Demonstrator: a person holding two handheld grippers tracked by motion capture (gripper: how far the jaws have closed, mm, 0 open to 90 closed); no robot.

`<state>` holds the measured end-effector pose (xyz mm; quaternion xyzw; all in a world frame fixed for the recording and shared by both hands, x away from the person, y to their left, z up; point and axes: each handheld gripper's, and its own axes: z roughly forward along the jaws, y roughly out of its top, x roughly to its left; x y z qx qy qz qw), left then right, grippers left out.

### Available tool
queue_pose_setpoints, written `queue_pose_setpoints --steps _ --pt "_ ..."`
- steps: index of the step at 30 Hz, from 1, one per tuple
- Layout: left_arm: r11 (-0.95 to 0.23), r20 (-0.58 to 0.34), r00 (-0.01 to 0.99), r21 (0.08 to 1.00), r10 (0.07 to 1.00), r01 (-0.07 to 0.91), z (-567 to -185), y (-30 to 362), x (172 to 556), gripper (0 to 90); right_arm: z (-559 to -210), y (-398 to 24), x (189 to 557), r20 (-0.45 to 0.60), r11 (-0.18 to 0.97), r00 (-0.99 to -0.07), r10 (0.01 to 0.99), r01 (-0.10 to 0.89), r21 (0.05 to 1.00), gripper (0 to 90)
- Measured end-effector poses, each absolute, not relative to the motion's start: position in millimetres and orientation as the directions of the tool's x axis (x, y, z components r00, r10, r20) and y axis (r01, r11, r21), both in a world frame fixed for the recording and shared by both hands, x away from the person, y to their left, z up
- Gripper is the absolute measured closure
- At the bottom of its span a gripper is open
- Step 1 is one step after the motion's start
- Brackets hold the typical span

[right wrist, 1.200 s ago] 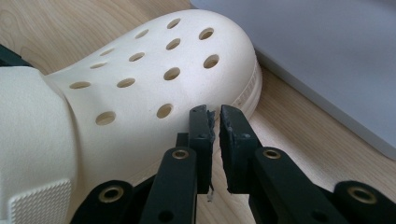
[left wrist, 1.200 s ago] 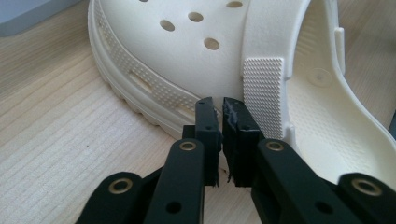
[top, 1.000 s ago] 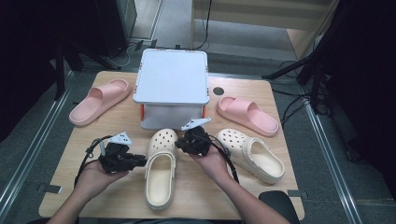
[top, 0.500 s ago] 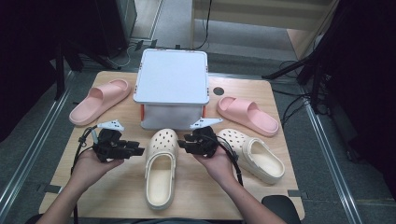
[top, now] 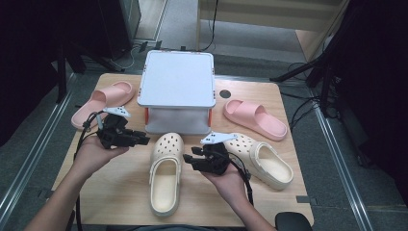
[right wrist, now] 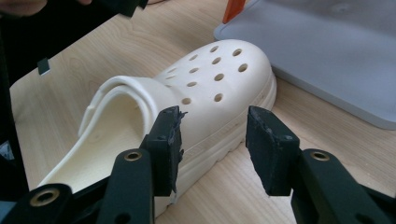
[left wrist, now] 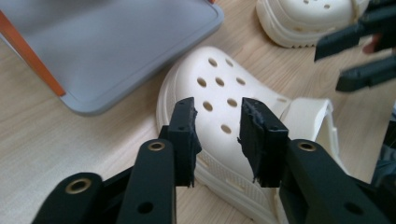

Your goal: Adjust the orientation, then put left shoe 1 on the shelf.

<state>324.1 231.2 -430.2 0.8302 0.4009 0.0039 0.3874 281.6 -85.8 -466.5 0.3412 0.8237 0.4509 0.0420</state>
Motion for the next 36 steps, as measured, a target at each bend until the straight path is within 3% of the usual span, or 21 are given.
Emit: queue_pose_setpoints --steps 20,36 --pt "-0.407 -0.250 0.734 0.699 0.632 0.588 -370.9 220.0 373.0 79.3 -463.3 -79.3 250.1 0.232 0.334 -0.727 0.646 0.543 0.771 49.6" --pt "-0.407 -0.224 0.757 0.732 0.614 0.547 -356.0 210.7 409.2 84.5 -469.3 -75.0 234.0 0.238 0.309 -0.688 0.686 0.571 0.761 47.0"
